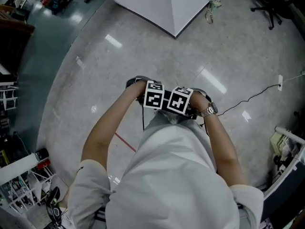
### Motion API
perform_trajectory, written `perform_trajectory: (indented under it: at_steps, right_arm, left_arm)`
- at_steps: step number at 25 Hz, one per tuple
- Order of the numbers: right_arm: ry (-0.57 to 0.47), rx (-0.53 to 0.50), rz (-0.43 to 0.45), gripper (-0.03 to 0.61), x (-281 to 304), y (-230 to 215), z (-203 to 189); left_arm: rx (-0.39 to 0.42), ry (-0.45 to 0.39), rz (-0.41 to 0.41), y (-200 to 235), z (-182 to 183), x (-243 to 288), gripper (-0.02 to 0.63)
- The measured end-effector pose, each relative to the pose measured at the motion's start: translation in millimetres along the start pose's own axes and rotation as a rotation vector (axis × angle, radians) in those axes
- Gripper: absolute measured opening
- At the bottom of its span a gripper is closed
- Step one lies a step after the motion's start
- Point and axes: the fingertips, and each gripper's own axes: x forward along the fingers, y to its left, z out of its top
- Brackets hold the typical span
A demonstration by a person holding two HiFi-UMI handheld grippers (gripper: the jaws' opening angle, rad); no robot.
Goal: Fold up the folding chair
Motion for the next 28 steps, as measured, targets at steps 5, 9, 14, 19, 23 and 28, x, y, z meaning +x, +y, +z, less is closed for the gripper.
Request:
perform_trajectory:
  at_steps: [5,9,14,19,23,28]
  right_arm:
    - [-0.024,0.082,-0.007,0.048,-7.0,-14.0,-25.0]
    - [-0.032,0.131,-0.022,0.048,-13.9,-19.6,-36.2]
    - [-0.019,0.163,-0.052,0.048,-16.7,-31.3,-46.5]
    - [-0.013,0.19,-0.066,0.048,-28.6,-56.7,-50.8]
    - [-0.006,0.188,-0.078,0.048,-39.8,-79.2,-51.7]
    - [0.011,0.164,-0.137,0.048,-57.2,-127.0,-35.2]
  left_arm:
    - [0.067,0.012,-0.018,18.8,25.1,2.3,0.055]
    - [0.127,0.024,-0.027,29.3,37.2,-1.1,0.055]
    - [0.2,0.025,-0.031,47.3,48.4,-0.2,0.055]
    - [0.206,0.022,-0.018,73.0,53.3,-8.8,0.055]
    - [0.189,0.011,0.013,94.9,55.4,-17.5,0.055]
    - [0.122,-0.016,0.066,136.8,41.6,-35.5,0.055]
